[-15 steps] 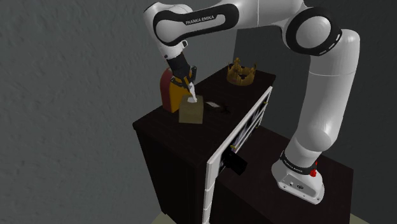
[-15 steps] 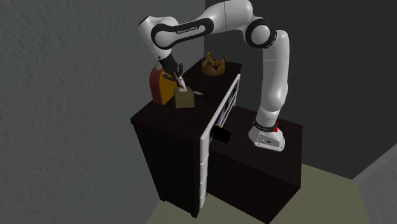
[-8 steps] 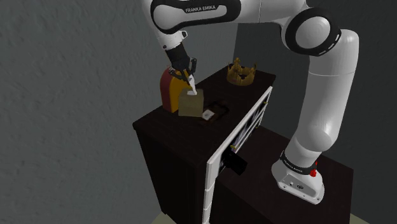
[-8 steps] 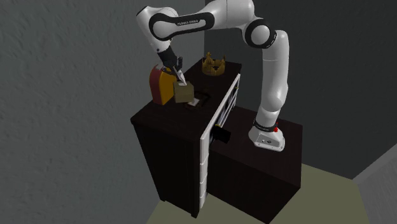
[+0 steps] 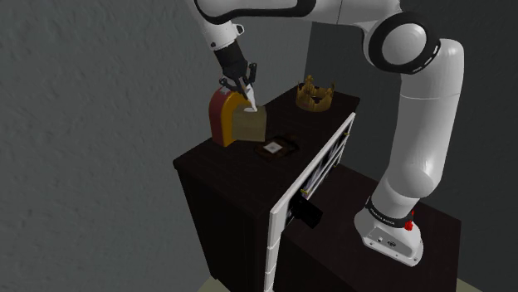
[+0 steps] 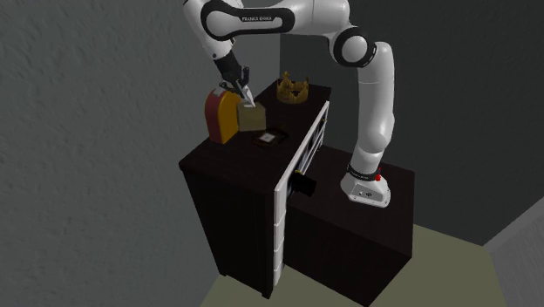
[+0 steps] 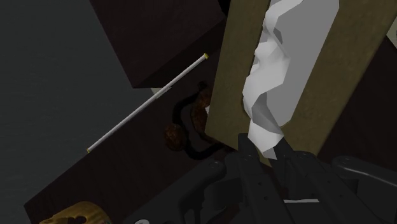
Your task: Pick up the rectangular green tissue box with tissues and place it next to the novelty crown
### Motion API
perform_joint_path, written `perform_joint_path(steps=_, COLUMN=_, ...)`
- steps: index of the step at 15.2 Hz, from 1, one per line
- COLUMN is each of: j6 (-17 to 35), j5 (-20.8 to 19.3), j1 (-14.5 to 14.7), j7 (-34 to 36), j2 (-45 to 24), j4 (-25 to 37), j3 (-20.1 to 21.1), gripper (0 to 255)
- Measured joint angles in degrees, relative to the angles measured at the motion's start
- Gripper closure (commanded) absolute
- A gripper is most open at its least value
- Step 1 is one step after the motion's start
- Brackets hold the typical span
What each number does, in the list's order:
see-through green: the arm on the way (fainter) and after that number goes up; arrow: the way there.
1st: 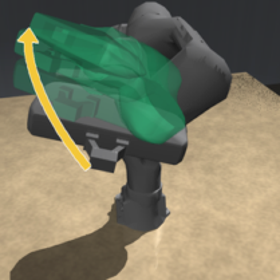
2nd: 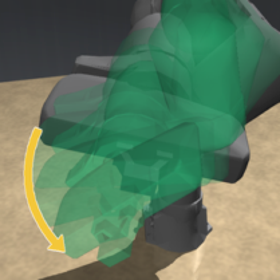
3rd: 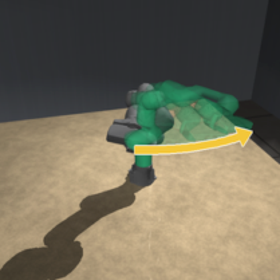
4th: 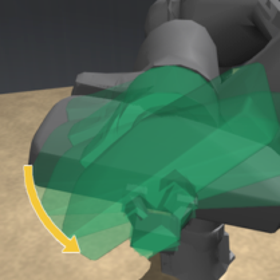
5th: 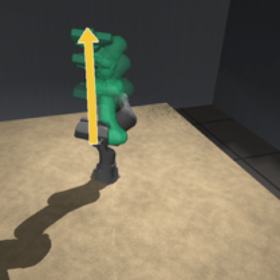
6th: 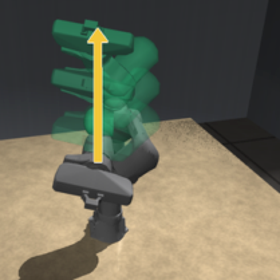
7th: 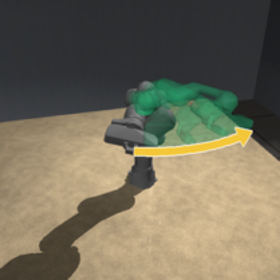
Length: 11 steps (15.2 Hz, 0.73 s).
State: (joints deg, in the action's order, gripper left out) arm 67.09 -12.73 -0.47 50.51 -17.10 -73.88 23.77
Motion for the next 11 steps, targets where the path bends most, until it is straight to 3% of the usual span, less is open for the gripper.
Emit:
perform_joint_path(steps=5, j6=-3.5, j5=-0.66, j1=0.28, j7=-0.83, j2=-0.89, j4=4.42, j3=-0.11, gripper=255)
perform_joint_path(steps=11, j6=0.26, j5=-0.52, j1=-5.87, j7=-8.68, j2=5.78, j4=-4.38, j3=-2.72, gripper=255)
